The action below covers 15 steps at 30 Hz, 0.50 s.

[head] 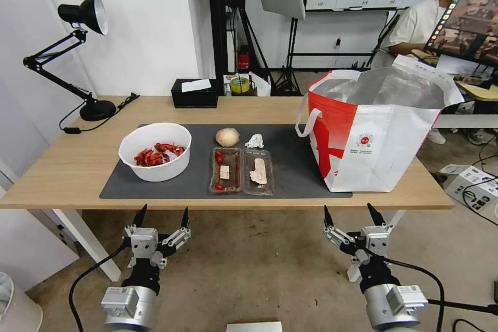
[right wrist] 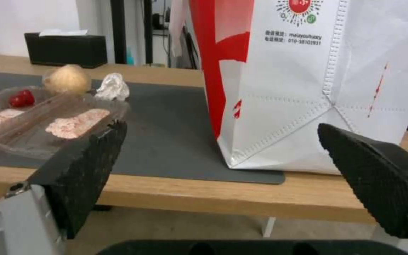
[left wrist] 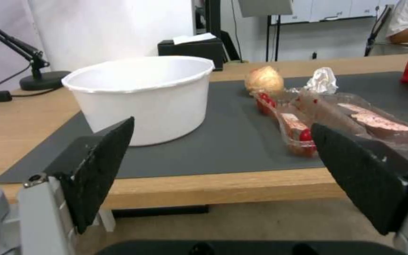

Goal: Pick up the trash from the table and place it into the takeout bag.

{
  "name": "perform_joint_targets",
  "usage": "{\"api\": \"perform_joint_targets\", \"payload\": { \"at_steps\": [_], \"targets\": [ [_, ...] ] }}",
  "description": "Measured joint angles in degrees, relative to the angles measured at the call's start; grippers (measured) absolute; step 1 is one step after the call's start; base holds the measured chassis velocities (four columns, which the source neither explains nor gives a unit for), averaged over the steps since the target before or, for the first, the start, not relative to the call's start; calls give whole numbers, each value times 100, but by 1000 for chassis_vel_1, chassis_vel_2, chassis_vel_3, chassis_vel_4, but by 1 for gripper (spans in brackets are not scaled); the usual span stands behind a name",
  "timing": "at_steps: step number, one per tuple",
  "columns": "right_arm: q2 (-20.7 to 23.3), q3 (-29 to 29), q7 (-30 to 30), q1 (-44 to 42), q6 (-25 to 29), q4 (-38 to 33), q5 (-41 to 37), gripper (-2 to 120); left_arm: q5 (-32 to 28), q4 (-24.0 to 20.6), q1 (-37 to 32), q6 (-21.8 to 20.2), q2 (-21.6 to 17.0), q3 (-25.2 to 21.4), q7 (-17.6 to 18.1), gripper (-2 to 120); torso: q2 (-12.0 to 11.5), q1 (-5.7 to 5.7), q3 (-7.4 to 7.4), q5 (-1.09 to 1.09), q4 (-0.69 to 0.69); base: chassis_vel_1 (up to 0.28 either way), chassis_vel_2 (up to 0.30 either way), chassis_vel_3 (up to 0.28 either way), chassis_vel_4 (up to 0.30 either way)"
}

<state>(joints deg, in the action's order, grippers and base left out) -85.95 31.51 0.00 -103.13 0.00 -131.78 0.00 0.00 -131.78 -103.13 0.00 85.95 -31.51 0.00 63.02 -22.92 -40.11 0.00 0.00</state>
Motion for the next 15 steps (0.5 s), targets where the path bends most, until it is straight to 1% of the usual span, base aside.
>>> {"api": "perform_joint_targets", "payload": {
  "at_steps": [15],
  "targets": [
    [0, 0, 0, -1, 0, 0, 0, 100, 0, 0, 0, 0, 0, 0, 0, 100, 0, 0, 0, 0, 0, 0, 0, 0, 0]
  ]
}}
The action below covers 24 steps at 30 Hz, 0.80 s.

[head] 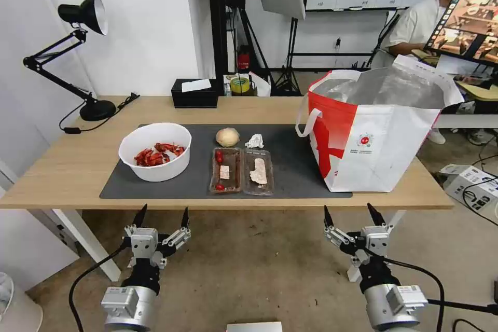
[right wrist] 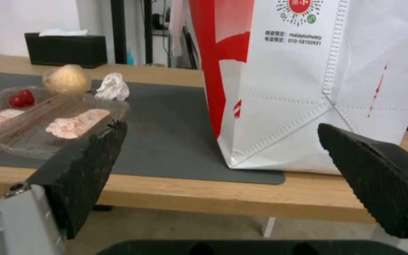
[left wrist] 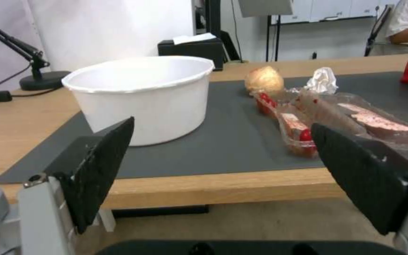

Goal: Pick up the trash from the table and place it into the takeout bag.

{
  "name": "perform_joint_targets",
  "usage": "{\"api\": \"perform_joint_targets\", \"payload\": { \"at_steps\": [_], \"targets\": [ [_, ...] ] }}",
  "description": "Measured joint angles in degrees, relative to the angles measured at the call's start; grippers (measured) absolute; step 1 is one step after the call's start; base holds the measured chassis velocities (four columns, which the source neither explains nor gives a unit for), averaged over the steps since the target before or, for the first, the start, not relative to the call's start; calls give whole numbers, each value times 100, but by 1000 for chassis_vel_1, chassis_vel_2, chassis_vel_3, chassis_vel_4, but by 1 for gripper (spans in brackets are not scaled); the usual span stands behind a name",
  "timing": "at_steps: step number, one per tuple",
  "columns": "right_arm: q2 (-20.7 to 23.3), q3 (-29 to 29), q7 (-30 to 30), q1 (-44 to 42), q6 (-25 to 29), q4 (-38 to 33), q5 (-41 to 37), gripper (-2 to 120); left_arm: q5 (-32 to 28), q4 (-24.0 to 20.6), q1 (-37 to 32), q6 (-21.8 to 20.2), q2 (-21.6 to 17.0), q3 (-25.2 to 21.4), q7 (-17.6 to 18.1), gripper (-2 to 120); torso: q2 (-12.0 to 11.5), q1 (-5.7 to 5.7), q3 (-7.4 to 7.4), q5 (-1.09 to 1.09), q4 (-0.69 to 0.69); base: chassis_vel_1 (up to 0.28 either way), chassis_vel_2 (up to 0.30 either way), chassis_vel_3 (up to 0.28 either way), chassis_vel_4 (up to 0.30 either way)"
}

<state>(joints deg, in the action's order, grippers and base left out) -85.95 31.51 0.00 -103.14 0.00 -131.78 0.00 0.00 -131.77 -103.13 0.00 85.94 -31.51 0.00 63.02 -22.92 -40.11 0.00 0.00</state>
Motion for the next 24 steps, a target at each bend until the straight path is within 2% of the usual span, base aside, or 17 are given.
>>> {"api": "perform_joint_targets", "payload": {
  "at_steps": [13, 15, 16, 17, 18, 21, 22, 24],
  "targets": [
    [39, 1, -1, 7, -6, 0, -32, 100, -16, 0, 4, 3, -6, -4, 16, 100, 0, 0, 0, 0, 0, 0, 0, 0, 0],
    [267, 32, -36, 61, -79, -3, -231, 100, -192, -10, 64, 107, -95, -81, 232, 100, 0, 1, 0, -2, 0, 0, 0, 0, 0],
    [597, 87, -98, 149, -200, -14, -534, 100, -496, -63, 192, 334, -267, -256, 662, 100, 0, 0, 0, 3, 1, 0, 0, 0, 0],
    [858, 124, -141, 221, -291, -22, -769, 100, -624, -70, 229, 439, -330, -281, 777, 100, 0, 0, 0, 2, 1, 0, 0, 0, 0],
    [858, 124, -141, 221, -291, -22, -769, 100, -624, -70, 229, 439, -330, -281, 777, 100, 0, 0, 0, 2, 1, 0, 0, 0, 0],
    [1472, 218, -254, 384, -510, -45, -1329, 100, -715, -69, 219, 501, -367, -282, 798, 100, 0, 0, -1, 2, 0, 0, 0, 0, 0],
    [1472, 218, -254, 384, -510, -45, -1329, 100, -715, -69, 219, 501, -367, -282, 798, 100, 0, 0, -1, 2, 0, 0, 0, 0, 0],
    [1736, 259, -305, 455, -605, -59, -1568, 100, -680, -69, 133, 502, -355, -227, 707, 100, 0, 0, -1, 0, -1, 0, 0, 0, 0]
  ]
}}
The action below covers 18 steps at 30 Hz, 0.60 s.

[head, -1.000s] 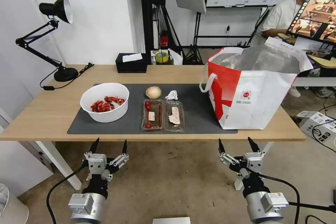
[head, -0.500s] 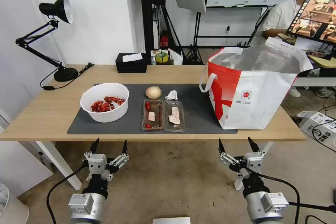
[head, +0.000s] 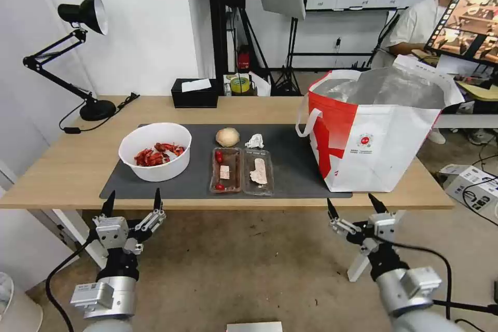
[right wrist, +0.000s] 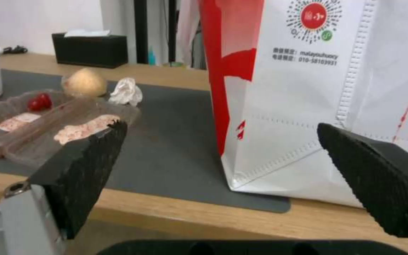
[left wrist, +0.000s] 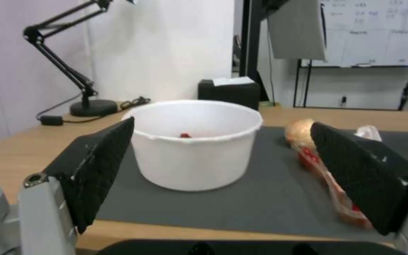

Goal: Pick up the trash from the table and place it into the takeout bag.

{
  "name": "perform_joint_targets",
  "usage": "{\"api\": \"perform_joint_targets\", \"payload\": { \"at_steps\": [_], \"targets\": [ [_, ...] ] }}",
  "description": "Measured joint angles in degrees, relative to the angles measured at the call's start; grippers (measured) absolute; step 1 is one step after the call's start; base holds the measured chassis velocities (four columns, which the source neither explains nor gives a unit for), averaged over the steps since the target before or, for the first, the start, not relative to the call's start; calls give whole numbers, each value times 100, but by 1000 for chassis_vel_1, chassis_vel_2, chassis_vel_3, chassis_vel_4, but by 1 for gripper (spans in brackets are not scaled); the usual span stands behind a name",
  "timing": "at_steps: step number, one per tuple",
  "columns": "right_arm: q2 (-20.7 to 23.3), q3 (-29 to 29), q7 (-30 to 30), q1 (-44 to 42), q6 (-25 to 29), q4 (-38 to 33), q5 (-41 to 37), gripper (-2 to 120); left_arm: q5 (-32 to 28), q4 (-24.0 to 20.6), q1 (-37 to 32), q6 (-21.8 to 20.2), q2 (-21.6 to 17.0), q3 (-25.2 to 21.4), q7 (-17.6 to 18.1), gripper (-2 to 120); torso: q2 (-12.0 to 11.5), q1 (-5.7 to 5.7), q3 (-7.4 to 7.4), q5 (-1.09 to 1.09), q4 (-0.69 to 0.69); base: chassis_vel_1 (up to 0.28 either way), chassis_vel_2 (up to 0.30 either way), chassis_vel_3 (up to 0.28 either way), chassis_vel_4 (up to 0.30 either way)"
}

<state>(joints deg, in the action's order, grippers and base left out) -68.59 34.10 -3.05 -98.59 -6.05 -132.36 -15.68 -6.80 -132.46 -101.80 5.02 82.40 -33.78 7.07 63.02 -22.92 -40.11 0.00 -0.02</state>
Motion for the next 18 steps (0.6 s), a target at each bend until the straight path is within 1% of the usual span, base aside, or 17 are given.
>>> {"api": "perform_joint_targets", "payload": {
  "at_steps": [1, 7, 8, 9, 10, 11, 13, 18],
  "targets": [
    [25, 2, -4, 6, -13, 0, -29, 100, 62, 14, -52, -9, 15, 30, -52, 100, 0, 0, 0, 2, 2, 0, 0, 0, 0],
    [36, -3, -4, 12, -16, -1, -74, 100, 325, 71, -155, -67, 30, 75, -115, 100, 0, 0, 0, 0, 2, 0, 0, 0, 0],
    [38, -44, 25, 37, 2, 37, -205, 100, 372, 72, -162, -69, 23, 73, -117, 100, 0, 0, 0, -2, 2, 0, 0, 0, 0],
    [10, -189, 137, 87, 73, 169, -527, 100, 402, 70, -164, -70, 9, 64, -118, 100, 0, 0, 0, -1, 2, 0, 0, 0, 0],
    [-7, -260, 193, 112, 109, 234, -684, 100, 412, 66, -164, -70, 1, 56, -119, 100, 0, 0, 0, 1, 2, 0, 0, 0, 0],
    [-7, -260, 193, 112, 109, 234, -684, 100, 412, 66, -164, -70, 1, 56, -119, 100, 0, 0, 0, 1, 2, 0, 0, 0, 0],
    [-65, -443, 325, 188, 243, 385, -1004, 100, 429, 38, -162, -70, -21, 33, -120, 100, 0, 0, 0, -1, 1, 0, 0, 0, 0],
    [-105, -517, 363, 214, 338, 432, -1045, 100, 420, -1, -183, -63, -19, 34, -151, 100, 0, 0, 1, -1, 2, 0, 0, 0, 0]
  ]
}}
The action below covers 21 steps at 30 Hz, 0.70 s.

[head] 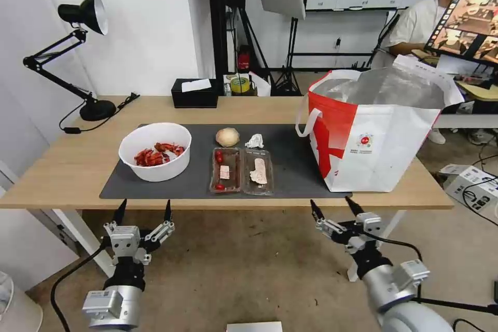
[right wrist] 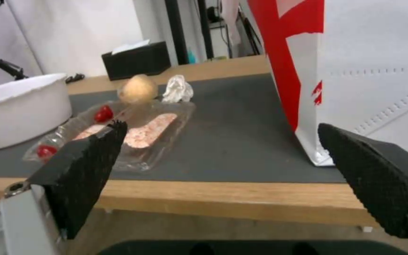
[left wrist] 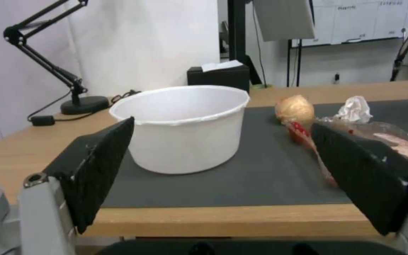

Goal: Pick up the trash from the table and place it into the takeout bag.

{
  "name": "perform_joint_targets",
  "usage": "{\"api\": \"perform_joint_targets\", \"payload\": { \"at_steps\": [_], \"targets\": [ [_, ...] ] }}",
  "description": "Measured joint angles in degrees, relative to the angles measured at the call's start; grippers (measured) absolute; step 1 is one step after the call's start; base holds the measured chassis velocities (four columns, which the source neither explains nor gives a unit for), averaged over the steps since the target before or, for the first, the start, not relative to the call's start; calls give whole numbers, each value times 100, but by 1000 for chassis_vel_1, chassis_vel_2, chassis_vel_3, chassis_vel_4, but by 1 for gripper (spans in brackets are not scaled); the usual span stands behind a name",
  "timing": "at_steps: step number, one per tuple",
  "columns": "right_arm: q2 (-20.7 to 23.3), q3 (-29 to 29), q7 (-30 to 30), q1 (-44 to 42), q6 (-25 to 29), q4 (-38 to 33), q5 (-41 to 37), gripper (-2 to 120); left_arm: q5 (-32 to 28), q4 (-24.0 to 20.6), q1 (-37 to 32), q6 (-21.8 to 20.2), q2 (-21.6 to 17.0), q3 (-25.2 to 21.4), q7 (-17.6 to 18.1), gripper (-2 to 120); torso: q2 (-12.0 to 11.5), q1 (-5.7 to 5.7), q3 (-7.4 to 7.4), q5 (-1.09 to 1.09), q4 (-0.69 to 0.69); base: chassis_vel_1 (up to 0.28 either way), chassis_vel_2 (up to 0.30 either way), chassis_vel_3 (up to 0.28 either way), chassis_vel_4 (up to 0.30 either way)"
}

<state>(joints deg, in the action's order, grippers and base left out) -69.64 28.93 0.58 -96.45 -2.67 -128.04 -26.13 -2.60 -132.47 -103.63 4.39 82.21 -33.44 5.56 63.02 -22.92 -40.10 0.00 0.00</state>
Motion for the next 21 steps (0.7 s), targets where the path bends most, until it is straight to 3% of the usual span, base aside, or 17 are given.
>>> {"api": "perform_joint_targets", "payload": {
  "at_steps": [13, 19, 21],
  "targets": [
    [15, -60, 9, 42, 55, 14, -111, 100, -30, 42, -22, 140, 28, 30, -88, 100, 0, 0, 0, 0, 0, 0, 0, 0, 0],
    [132, -253, -63, 142, -26, -77, -1089, 100, -188, -7, -34, 137, 5, 34, -78, 100, 0, 0, 0, 0, 0, 0, 0, 0, 0],
    [258, -407, -302, 365, -175, -198, -2252, 100, -235, -19, -26, 110, -33, 10, -71, 100, 0, 0, 0, 0, 0, 0, 0, 0, 0]
  ]
}}
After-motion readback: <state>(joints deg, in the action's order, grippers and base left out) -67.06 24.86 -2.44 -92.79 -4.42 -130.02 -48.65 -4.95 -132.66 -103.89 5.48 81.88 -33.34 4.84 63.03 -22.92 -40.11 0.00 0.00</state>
